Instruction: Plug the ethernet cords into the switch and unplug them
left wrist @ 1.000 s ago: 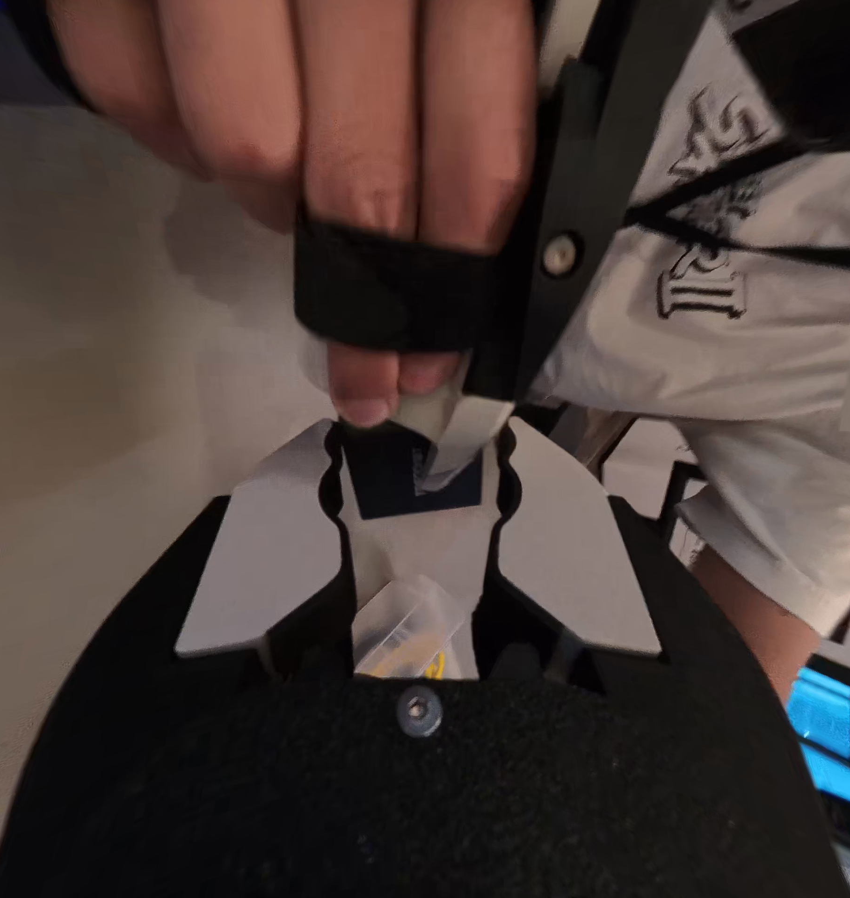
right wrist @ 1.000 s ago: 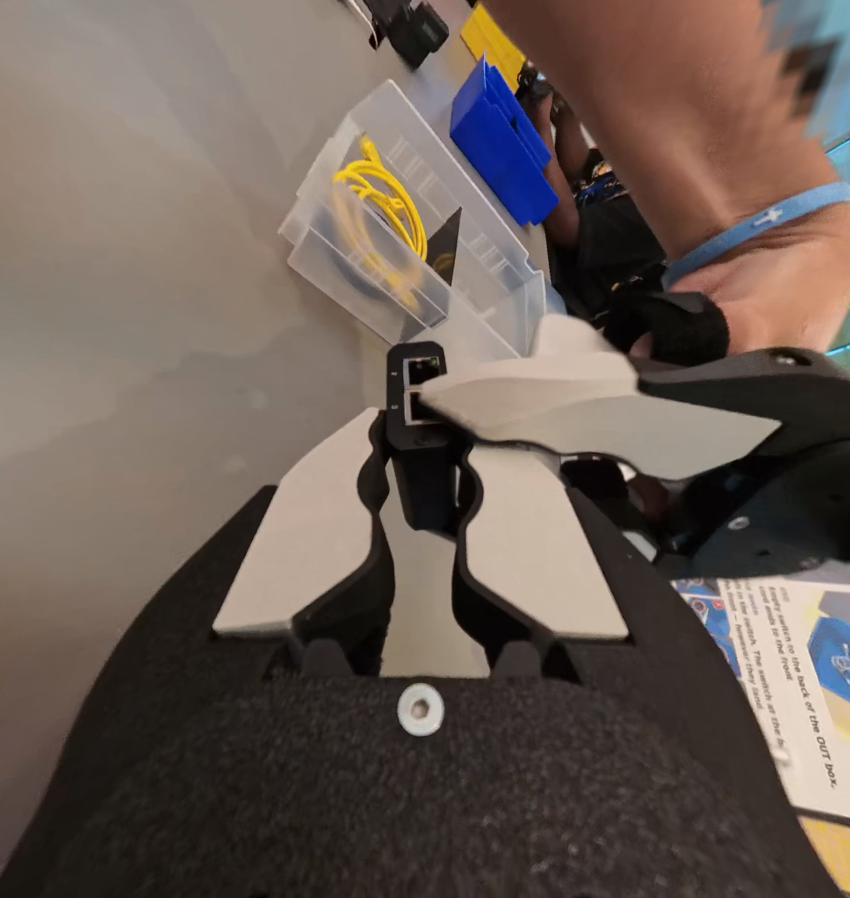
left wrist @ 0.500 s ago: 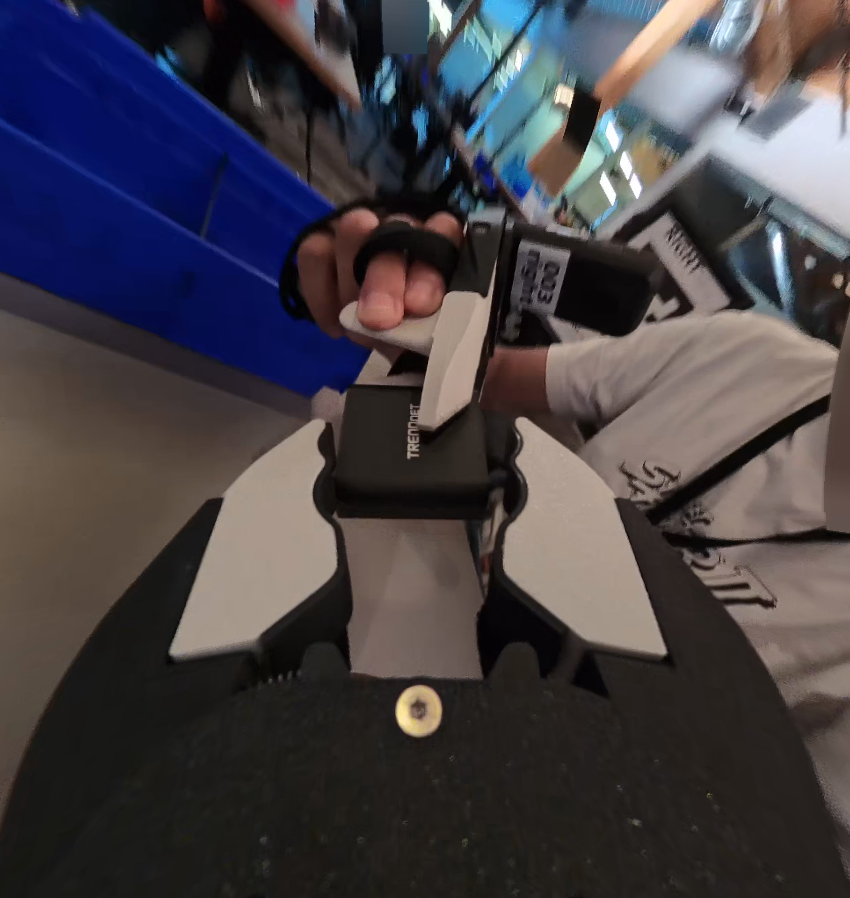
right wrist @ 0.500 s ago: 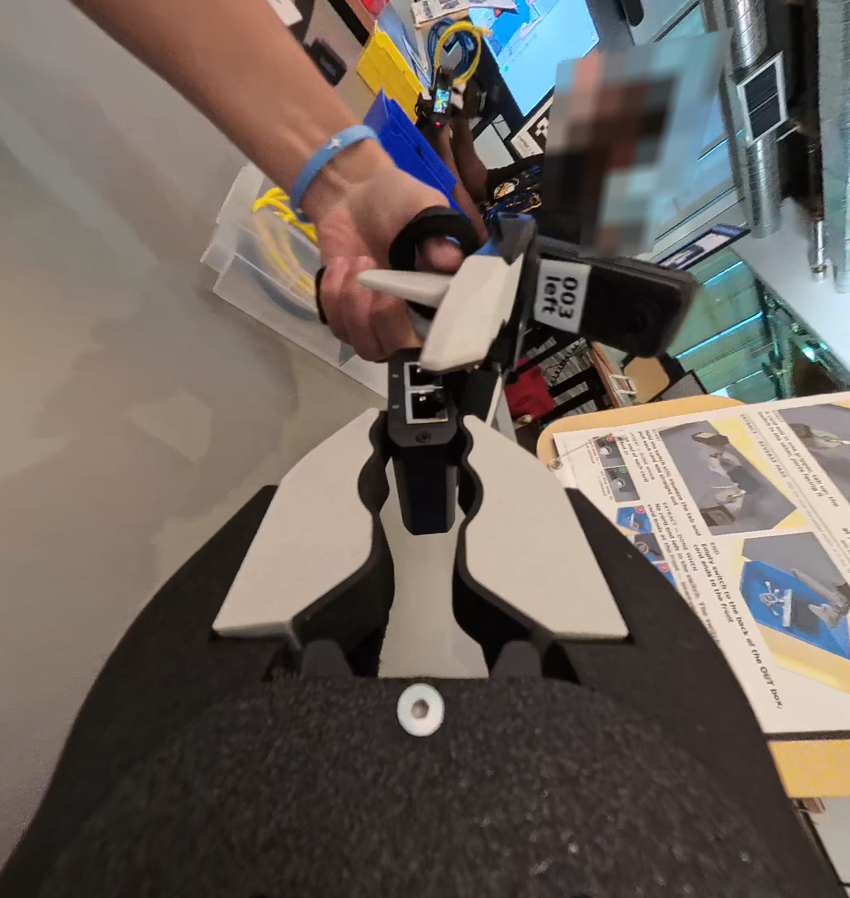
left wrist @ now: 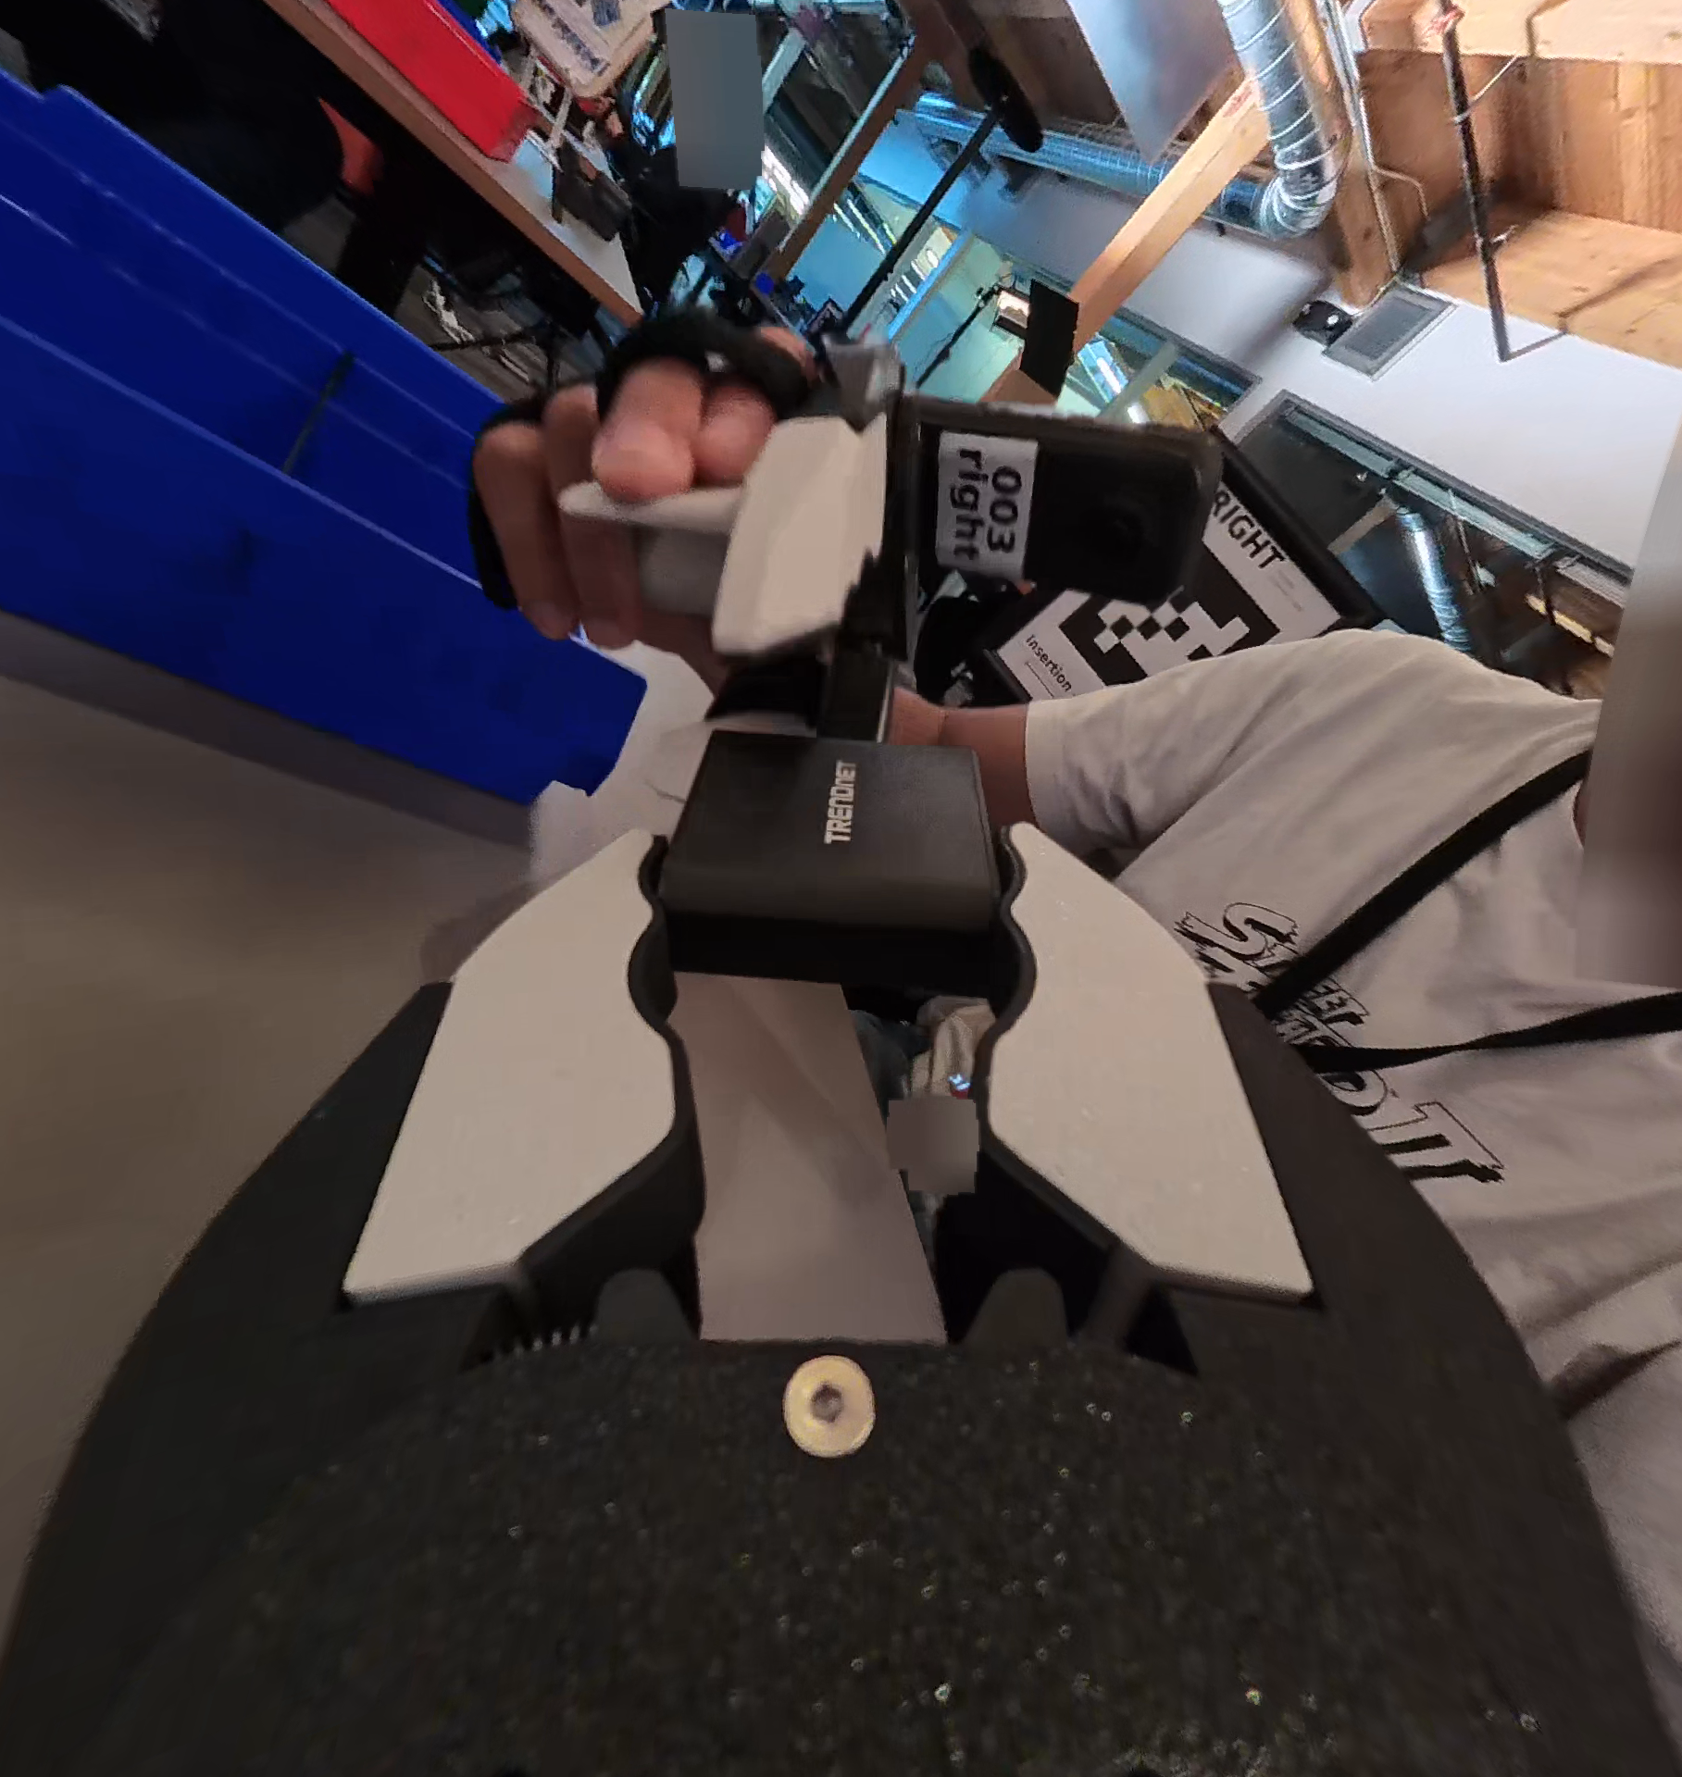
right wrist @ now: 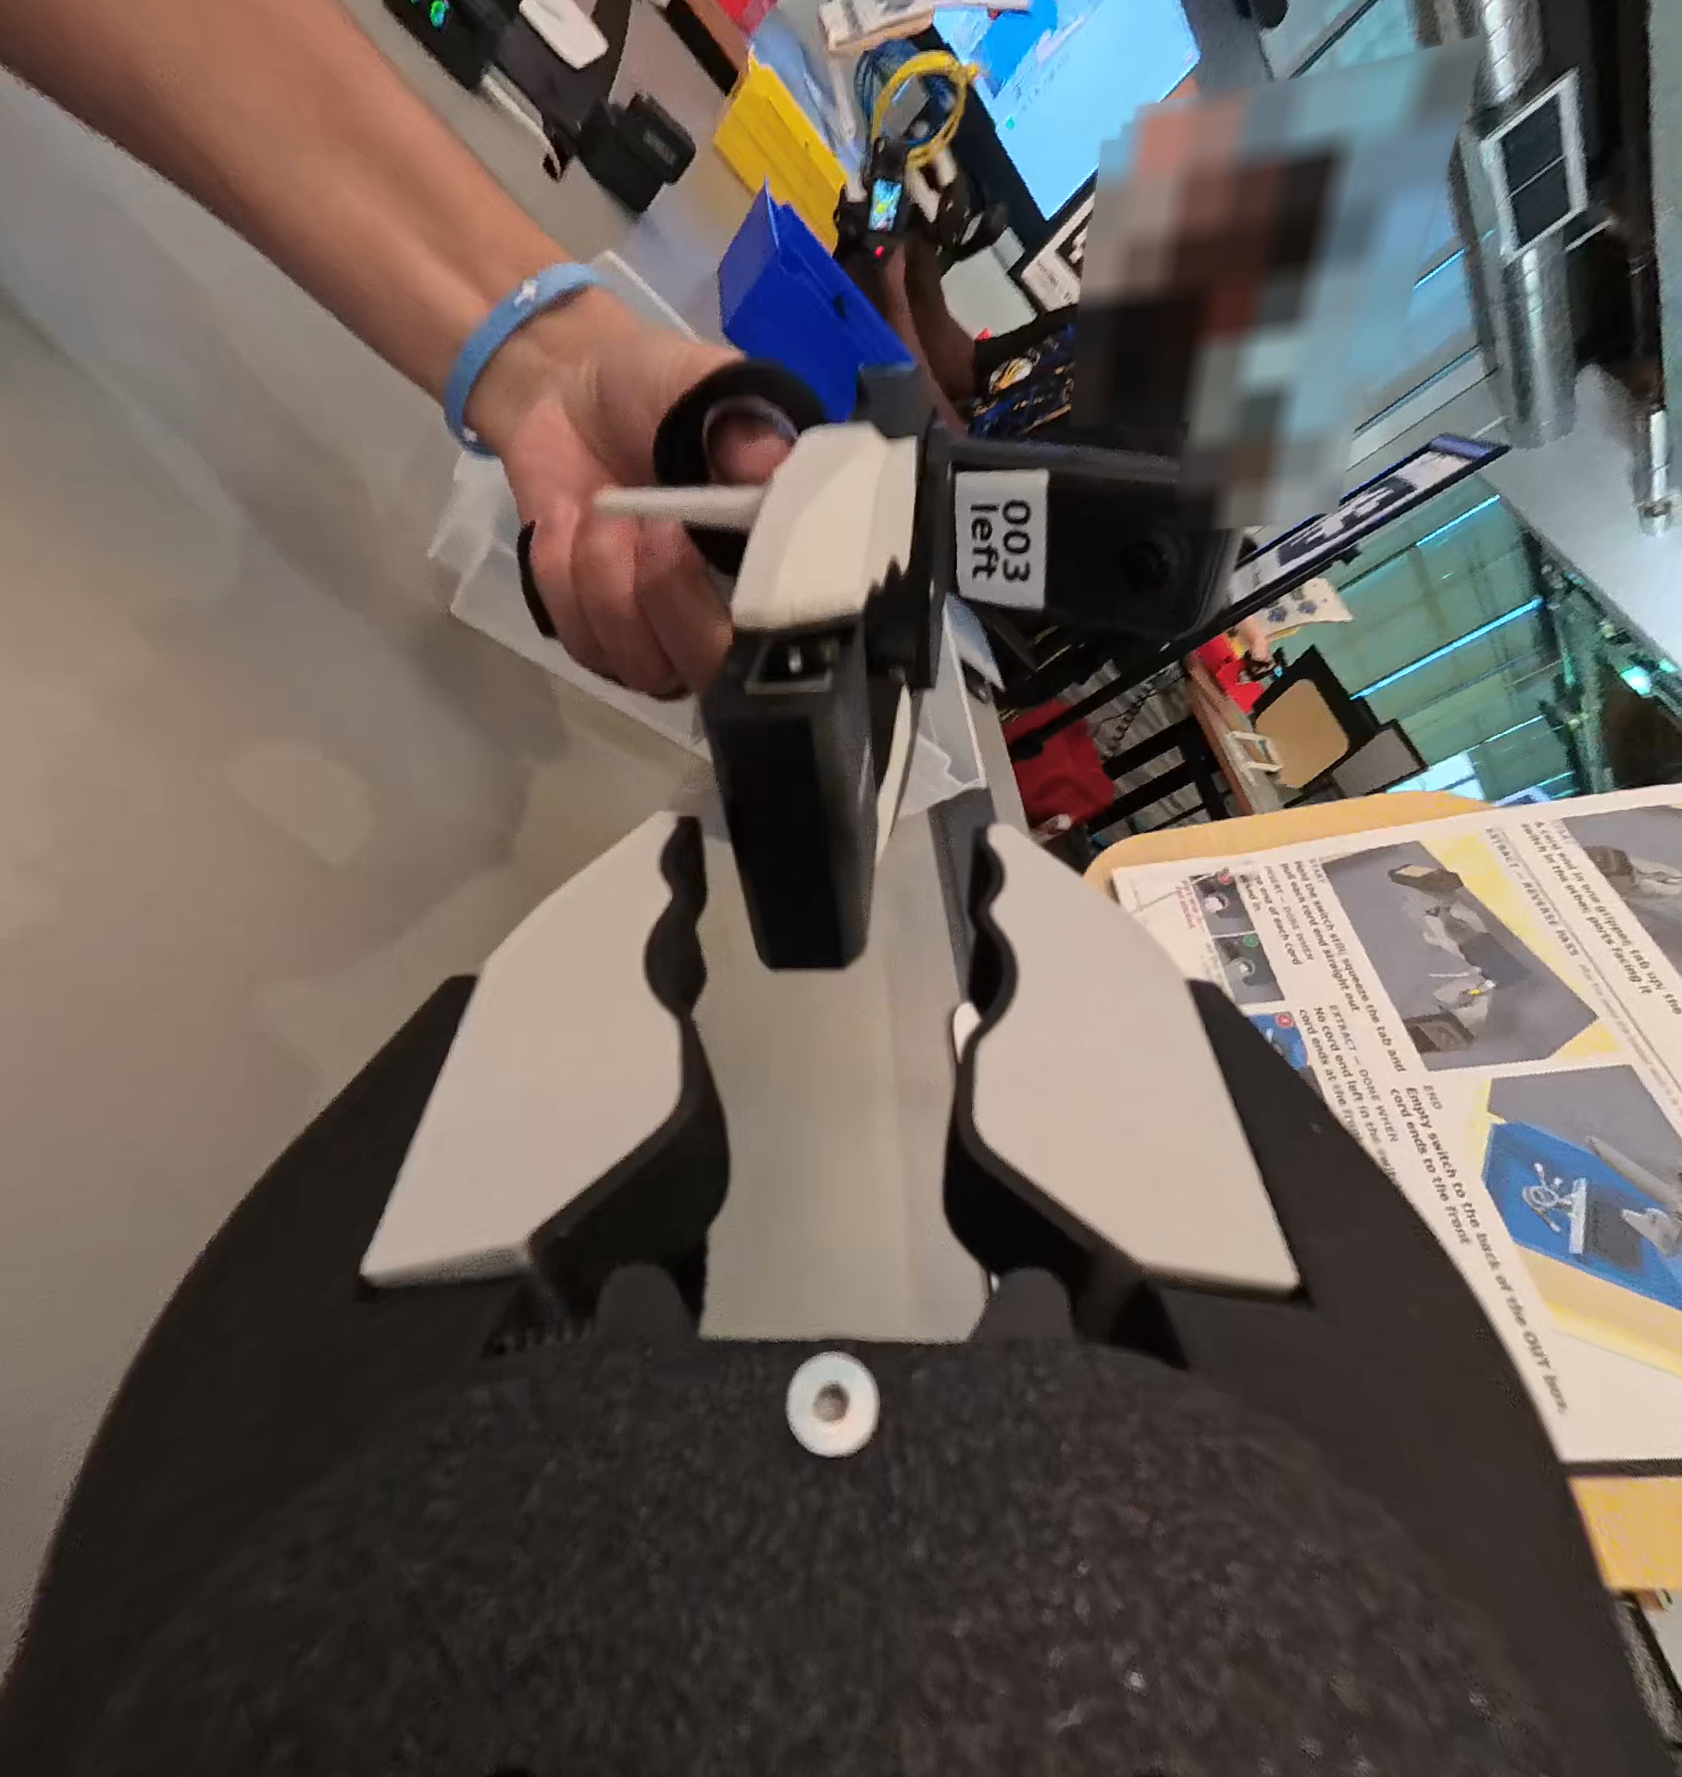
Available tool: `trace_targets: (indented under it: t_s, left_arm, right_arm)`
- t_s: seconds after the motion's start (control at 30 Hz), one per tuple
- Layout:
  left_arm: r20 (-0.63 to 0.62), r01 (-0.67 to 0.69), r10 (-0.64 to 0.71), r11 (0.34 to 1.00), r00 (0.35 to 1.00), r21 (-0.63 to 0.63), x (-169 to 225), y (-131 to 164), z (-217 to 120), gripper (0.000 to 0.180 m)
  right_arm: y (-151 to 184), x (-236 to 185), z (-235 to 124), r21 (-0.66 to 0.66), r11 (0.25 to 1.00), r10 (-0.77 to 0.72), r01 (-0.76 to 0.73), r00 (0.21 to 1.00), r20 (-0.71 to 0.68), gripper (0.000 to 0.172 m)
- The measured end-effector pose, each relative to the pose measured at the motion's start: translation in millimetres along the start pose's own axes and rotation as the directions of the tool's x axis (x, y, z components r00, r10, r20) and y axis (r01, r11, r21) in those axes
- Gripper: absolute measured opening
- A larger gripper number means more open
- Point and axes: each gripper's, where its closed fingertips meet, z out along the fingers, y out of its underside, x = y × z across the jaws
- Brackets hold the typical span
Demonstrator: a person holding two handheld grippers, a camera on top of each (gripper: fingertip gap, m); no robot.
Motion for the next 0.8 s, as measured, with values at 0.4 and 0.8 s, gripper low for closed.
trace_targets:
  t_s: [0.4,0.8]
  left_arm:
    - [-0.110,0.117,-0.090,0.957,0.990,0.267,-9.3,-29.5,-8.1,0.061]
    - [-0.028,0.045,-0.037,0.922,0.999,0.385,-10.0,-28.7,0.3,0.060]
  right_arm:
    - [0.2,7.2,20.0,-0.031,0.985,-0.171,0.171,0.985,-0.007,0.032]
    - [3.5,8.3,34.1,-0.049,0.993,-0.112,0.108,0.991,-0.076,0.026]
